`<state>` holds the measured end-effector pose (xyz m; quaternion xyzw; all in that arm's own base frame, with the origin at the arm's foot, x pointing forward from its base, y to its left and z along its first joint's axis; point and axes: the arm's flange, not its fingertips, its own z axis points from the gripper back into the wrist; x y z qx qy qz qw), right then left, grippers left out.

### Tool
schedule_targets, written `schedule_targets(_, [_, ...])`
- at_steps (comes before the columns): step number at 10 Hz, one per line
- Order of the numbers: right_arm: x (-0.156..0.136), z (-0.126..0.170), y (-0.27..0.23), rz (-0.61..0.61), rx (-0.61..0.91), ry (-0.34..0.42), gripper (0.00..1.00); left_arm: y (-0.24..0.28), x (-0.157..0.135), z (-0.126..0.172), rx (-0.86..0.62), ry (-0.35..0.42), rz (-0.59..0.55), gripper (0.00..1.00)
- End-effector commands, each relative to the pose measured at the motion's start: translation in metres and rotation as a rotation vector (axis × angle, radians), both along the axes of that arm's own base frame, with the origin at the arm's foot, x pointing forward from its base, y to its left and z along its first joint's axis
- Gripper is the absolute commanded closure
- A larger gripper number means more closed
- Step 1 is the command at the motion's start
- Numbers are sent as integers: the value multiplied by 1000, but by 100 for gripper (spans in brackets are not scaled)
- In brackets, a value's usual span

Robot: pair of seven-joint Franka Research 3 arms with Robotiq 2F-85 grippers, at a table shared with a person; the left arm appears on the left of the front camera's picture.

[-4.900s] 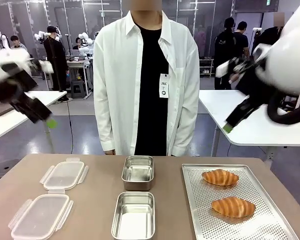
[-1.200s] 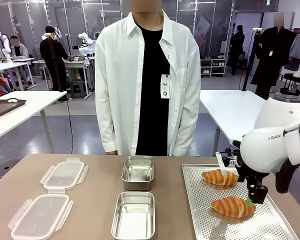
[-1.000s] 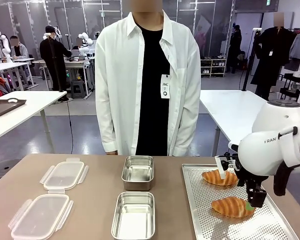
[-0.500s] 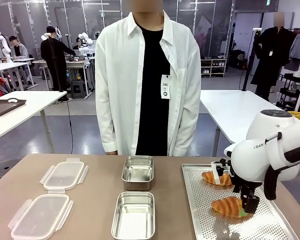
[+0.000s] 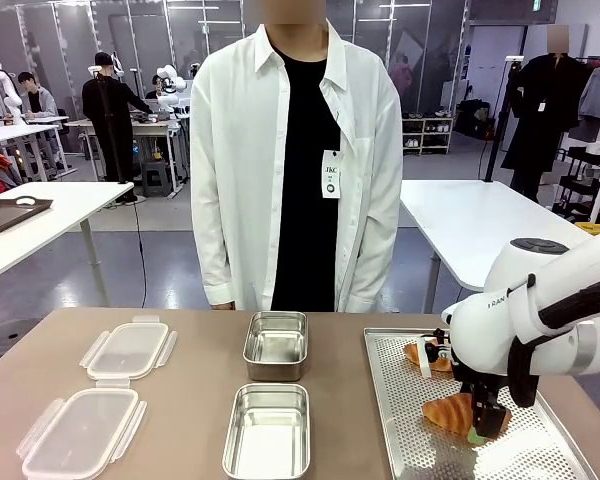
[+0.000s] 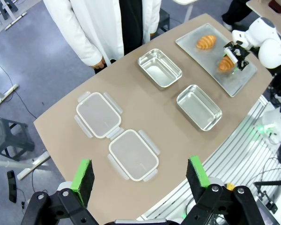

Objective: Place the bread into the airtight container.
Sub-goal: Pick up a Butter Roll and place it into an empty Airtight Container.

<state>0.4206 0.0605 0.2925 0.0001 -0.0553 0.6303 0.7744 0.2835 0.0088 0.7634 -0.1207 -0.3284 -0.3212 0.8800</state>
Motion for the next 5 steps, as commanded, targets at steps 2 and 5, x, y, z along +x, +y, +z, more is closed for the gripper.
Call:
schedule_targets(2, [7, -3, 0, -22, 14, -17, 19, 0, 0, 1, 14, -5, -11, 0])
schedule_targets(5, [8, 0, 3, -22, 2, -16, 53, 0, 0, 1, 14, -5, -11, 0])
